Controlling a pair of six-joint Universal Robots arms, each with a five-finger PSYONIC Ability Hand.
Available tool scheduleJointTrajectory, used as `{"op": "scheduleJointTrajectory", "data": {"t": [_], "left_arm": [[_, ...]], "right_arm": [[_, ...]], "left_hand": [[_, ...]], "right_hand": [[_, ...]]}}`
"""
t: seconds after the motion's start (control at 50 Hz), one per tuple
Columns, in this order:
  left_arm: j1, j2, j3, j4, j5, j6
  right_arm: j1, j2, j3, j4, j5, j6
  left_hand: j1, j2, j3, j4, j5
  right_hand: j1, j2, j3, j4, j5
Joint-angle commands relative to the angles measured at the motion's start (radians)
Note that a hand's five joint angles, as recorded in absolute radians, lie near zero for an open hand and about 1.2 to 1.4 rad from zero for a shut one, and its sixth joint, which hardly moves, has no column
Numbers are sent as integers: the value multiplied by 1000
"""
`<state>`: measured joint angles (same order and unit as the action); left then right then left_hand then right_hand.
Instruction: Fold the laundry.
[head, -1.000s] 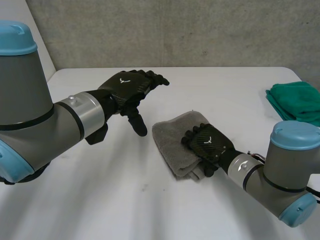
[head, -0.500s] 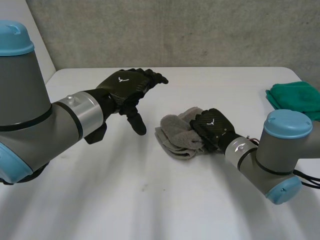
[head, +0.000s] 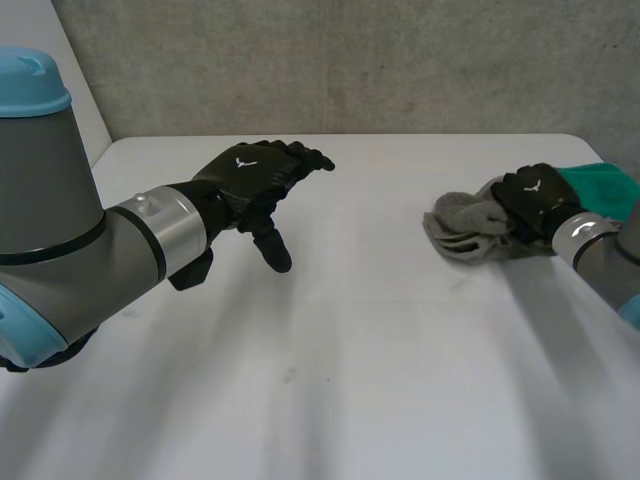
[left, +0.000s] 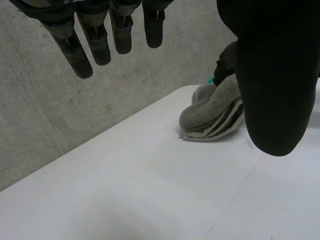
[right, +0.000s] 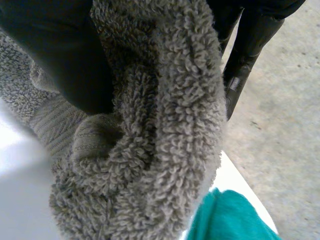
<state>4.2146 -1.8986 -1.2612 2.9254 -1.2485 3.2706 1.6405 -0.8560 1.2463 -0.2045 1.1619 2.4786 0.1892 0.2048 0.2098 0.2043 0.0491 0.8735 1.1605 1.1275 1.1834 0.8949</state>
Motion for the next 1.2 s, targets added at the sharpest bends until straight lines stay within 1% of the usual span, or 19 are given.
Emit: {"op": "scheduleJointTrajectory", "data": {"t": [0.02, 0.06, 0.12, 0.14, 0.2, 0.3, 0.42, 0.56, 0.66, 0.72, 0.82, 0.88, 0.9, 0.96, 0.98, 1.1, 1.12, 1.18, 1.2], "left_arm": [[1, -4, 0, 1, 0, -2], [2, -4, 2, 1, 0, 0], [5, -4, 0, 6, 0, -2], [7, -4, 0, 6, 0, -2], [16, -2, -1, 6, 0, -2], [22, -2, -1, 6, 0, -2], [22, -7, -3, 6, 0, -2], [22, -16, -4, 8, 0, -5], [21, -23, -6, 8, 0, -5], [21, -30, -7, 8, 0, -5], [21, -31, -9, 11, 0, -5], [21, -30, -9, 15, -2, -5], [21, -30, -9, 15, -2, -5], [21, -28, -9, 15, -2, -5], [22, -28, -9, 15, -2, -5], [22, -20, -7, 15, -2, -5], [22, -19, -6, 15, -2, -5], [24, -10, -3, 15, -3, -5], [24, -8, -1, 15, -3, -5]], "right_arm": [[-37, 97, -244, 54, -60, -18], [-39, 113, -341, 47, -80, -1], [-42, 132, -436, 42, -79, 26], [-48, 152, -524, 39, -74, 60], [-73, 196, -664, 43, -76, 121], [-132, 251, -800, 53, -102, 169], [-217, 281, -811, 53, -154, 171], [-315, 348, -791, 56, -252, 166], [-379, 394, -711, 48, -336, 137], [-396, 408, -680, 48, -347, 94], [-429, 400, -615, 65, -347, -27], [-435, 371, -573, 71, -346, -64], [-436, 341, -543, 76, -343, -78], [-438, 286, -495, 77, -343, -89], [-441, 250, -469, 77, -343, -86], [-446, 114, -394, 108, -324, -72], [-444, 73, -386, 125, -288, -70], [-442, 16, -387, 146, -174, -69], [-442, -17, -392, 154, -83, -69]], "left_hand": [[-2, -18, -23, -17, -37], [-2, -18, -23, -17, -37], [-2, -18, -23, -17, -37], [-2, -18, -23, -17, -37], [-2, -18, -23, -17, -37], [-2, -18, -23, -17, -37], [-2, -18, -23, -17, -37], [-2, -18, -23, -17, -37], [-2, -18, -23, -17, -37], [-2, -18, -23, -17, -37], [-2, -18, -23, -17, -37], [-2, -18, -23, -17, -37], [-2, -18, -23, -17, -37], [-2, -18, -23, -17, -37], [-2, -18, -23, -17, -37], [-5, -21, -26, -20, -40], [-5, -21, -26, -20, -40], [-5, -21, -26, -20, -40], [-5, -21, -26, -20, -40]], "right_hand": [[523, 236, 269, 213, 327], [523, 236, 269, 213, 327], [523, 236, 269, 213, 327], [523, 236, 269, 213, 327], [523, 236, 269, 213, 327], [523, 236, 269, 213, 327], [523, 236, 269, 213, 327], [523, 236, 269, 213, 327], [523, 236, 269, 213, 327], [523, 236, 269, 213, 327], [509, 222, 255, 199, 313], [114, -173, -140, -196, -82], [-184, -471, -438, -494, -380], [-514, -801, -768, -824, -710], [-699, -986, -953, -1009, -895], [-699, -986, -953, -1009, -895], [-699, -986, -953, -1009, -895], [-699, -986, -953, -1009, -895], [-699, -986, -953, -1009, -895]]}}
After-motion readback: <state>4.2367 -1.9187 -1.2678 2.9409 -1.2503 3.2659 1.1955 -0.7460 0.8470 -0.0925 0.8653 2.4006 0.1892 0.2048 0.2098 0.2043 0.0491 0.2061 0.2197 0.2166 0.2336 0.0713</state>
